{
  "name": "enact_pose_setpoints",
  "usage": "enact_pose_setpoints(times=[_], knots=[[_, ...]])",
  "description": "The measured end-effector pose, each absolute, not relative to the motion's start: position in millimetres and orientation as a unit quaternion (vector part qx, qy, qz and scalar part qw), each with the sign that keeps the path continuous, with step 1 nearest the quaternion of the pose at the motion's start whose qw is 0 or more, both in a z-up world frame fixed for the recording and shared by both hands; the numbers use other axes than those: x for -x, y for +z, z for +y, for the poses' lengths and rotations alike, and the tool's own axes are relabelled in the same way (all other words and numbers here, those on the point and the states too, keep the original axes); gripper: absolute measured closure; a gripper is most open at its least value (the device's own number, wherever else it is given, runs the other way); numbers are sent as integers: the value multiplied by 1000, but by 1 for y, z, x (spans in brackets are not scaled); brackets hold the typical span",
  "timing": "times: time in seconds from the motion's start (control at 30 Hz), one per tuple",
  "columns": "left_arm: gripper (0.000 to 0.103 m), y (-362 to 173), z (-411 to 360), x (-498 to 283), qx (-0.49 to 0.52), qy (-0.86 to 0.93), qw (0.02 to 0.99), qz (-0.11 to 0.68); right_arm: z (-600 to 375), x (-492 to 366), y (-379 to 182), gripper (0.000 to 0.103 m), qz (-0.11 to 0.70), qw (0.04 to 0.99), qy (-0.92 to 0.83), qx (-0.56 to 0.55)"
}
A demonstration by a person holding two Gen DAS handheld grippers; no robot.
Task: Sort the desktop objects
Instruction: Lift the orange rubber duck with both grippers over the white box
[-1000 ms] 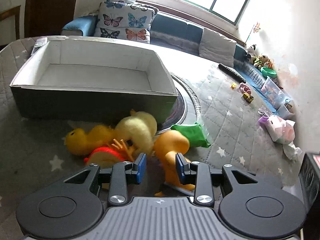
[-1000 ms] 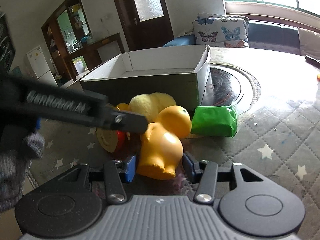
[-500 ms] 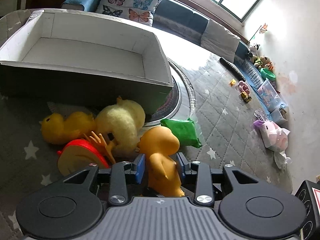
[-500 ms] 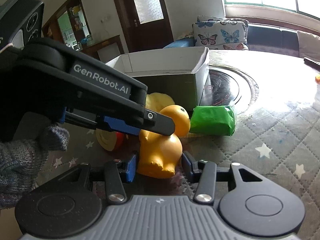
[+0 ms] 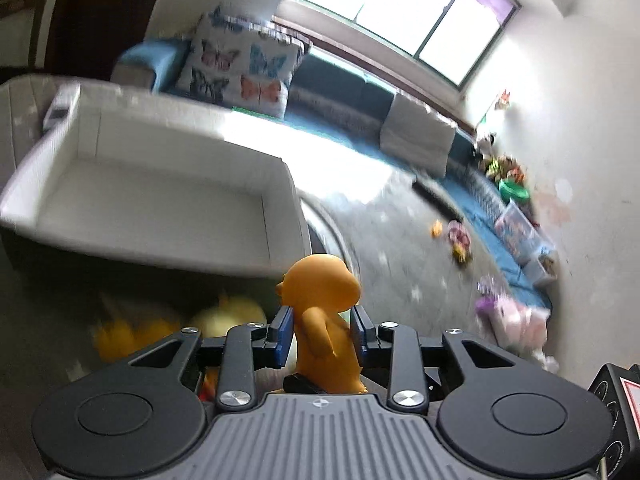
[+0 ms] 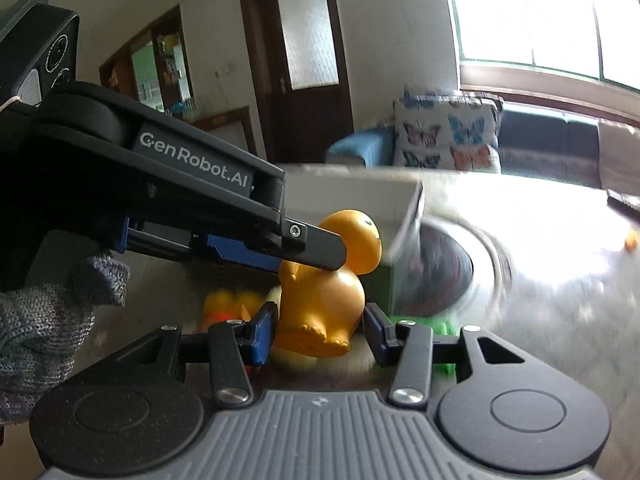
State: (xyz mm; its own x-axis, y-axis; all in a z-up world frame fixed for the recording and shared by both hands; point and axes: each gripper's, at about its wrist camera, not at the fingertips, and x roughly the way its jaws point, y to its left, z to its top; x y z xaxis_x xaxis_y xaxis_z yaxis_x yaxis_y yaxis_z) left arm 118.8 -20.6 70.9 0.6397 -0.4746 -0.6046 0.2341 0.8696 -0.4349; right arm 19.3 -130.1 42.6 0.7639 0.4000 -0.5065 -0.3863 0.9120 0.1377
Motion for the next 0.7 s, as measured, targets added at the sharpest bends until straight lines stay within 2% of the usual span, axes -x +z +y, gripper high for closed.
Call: enact_pose_setpoints(times=[0.17, 0.43, 0.7], knots=[[71, 81, -14, -166, 168, -187, 898, 362, -121, -70, 56, 56, 262, 943, 205, -2], [73, 51, -6, -244, 196, -183, 877, 399, -115, -151, 37, 56, 304, 934, 187, -1], [74, 21, 7, -280, 231, -184, 858, 419, -104, -174, 17, 54, 324, 930, 174, 25]])
